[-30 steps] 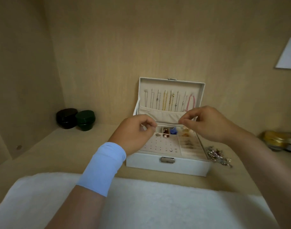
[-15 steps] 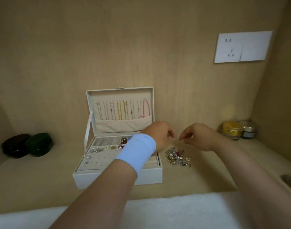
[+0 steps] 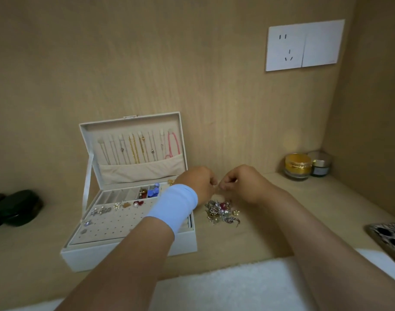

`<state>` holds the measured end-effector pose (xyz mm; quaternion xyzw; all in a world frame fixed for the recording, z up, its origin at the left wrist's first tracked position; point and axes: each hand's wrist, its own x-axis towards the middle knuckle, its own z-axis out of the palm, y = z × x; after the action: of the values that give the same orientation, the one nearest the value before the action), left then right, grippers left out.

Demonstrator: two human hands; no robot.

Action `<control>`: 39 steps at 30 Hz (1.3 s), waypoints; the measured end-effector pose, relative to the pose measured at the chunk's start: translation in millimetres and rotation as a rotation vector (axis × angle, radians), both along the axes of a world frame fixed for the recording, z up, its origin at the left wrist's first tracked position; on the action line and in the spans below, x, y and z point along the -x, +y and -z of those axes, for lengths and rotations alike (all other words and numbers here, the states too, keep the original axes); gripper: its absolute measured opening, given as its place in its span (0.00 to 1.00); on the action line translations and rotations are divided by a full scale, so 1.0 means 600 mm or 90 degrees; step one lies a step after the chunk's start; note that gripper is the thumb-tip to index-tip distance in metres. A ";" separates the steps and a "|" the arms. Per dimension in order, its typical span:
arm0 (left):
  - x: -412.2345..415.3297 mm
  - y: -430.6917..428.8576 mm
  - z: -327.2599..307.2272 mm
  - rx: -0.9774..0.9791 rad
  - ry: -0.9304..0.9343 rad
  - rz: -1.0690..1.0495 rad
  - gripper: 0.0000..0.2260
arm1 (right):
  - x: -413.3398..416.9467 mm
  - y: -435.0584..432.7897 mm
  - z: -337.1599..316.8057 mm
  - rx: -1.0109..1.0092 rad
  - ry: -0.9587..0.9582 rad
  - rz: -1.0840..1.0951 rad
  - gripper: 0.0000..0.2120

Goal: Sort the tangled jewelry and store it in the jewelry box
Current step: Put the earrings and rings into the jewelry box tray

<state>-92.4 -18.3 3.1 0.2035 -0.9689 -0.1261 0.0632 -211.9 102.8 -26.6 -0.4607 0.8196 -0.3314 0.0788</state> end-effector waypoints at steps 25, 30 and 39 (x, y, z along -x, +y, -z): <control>-0.033 0.015 -0.027 -0.117 0.169 0.004 0.07 | 0.012 0.018 -0.011 -0.167 0.026 -0.020 0.07; -0.040 0.014 -0.028 -0.138 0.181 0.027 0.08 | 0.011 0.010 -0.009 -0.180 0.059 -0.004 0.04; -0.062 0.011 -0.020 -0.234 0.211 0.031 0.12 | 0.002 0.021 -0.052 -0.179 0.086 -0.034 0.08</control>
<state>-55.1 -11.9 15.0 0.1648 -0.9106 -0.3333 0.1804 -213.2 115.3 4.8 -0.4884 0.8486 -0.1792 0.0958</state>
